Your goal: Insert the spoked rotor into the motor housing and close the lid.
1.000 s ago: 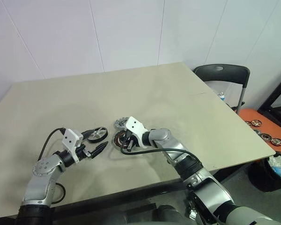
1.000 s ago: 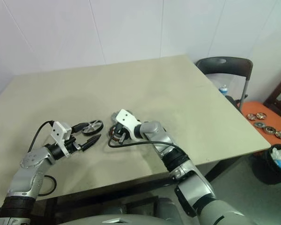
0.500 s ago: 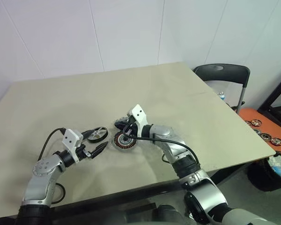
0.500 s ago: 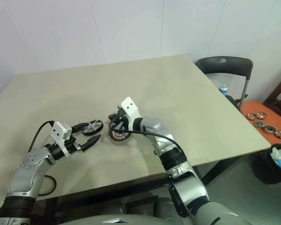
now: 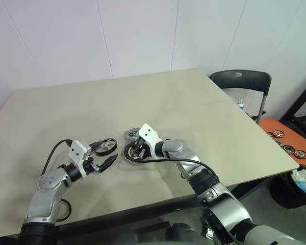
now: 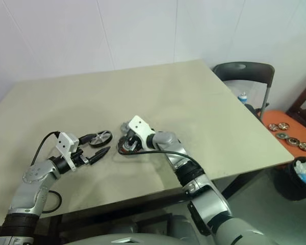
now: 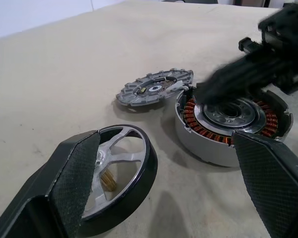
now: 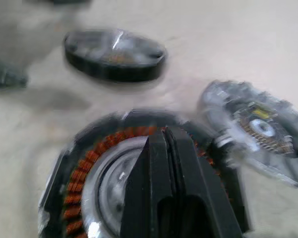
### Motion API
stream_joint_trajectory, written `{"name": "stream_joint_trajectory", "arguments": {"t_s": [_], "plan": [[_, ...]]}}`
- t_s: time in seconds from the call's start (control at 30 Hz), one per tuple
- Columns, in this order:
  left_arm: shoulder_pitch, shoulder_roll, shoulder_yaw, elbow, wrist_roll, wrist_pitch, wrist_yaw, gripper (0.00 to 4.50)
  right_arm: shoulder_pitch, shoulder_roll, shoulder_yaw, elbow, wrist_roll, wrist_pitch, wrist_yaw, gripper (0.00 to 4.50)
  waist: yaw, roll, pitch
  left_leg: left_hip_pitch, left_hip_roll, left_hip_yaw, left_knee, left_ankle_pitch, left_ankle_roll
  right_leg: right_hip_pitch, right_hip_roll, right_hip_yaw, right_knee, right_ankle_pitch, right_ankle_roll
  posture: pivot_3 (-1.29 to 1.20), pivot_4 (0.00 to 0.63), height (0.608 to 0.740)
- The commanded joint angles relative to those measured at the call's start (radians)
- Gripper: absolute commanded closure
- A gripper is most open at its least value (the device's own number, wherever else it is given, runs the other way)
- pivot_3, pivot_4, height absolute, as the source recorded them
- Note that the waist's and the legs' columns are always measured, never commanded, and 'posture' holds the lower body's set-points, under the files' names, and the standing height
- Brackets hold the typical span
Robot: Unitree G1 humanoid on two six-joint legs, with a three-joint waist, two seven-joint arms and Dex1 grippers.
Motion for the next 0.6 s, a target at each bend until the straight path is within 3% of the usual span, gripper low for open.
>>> {"name": "stream_joint_trajectory", "arguments": {"t_s": [0.03,0.2,0.37,0.6], "plan": [[-0.018,0.005,0.005,-0.012,0.000,-0.011,-0.001,0.00,-0.033,0.039,-0.075,-0.058,0.077,-0.065,-0.002,4.47,-0.001,0.000,0.000,0.000,0.000,0.000,0.000,0.000,0.000,0.000,0.000,0.000,0.000,0.000,0.000,0.00,0.000,0.740],[-0.020,0.005,0.004,-0.012,0.000,-0.010,-0.003,0.00,-0.014,0.024,-0.028,-0.051,0.039,-0.052,0.021,4.47,-0.001,0.000,0.000,0.000,0.000,0.000,-0.001,0.000,0.000,0.000,0.000,0.000,-0.001,0.000,0.000,0.00,0.000,0.740],[-0.024,0.006,0.004,-0.007,0.001,-0.012,-0.004,0.00,0.014,-0.059,0.155,0.035,-0.102,0.083,0.085,4.47,0.001,0.001,0.000,0.000,0.000,0.000,0.000,0.000,0.000,0.000,0.000,0.000,0.000,0.000,0.000,0.00,0.000,0.740],[-0.027,0.004,0.003,-0.006,0.002,-0.013,-0.001,0.00,-0.008,-0.018,0.053,0.004,-0.043,-0.018,0.008,4.47,0.001,0.000,-0.003,0.003,0.000,0.001,0.001,0.000,0.000,0.003,0.000,0.000,0.000,0.000,0.000,0.00,0.000,0.740]]}}
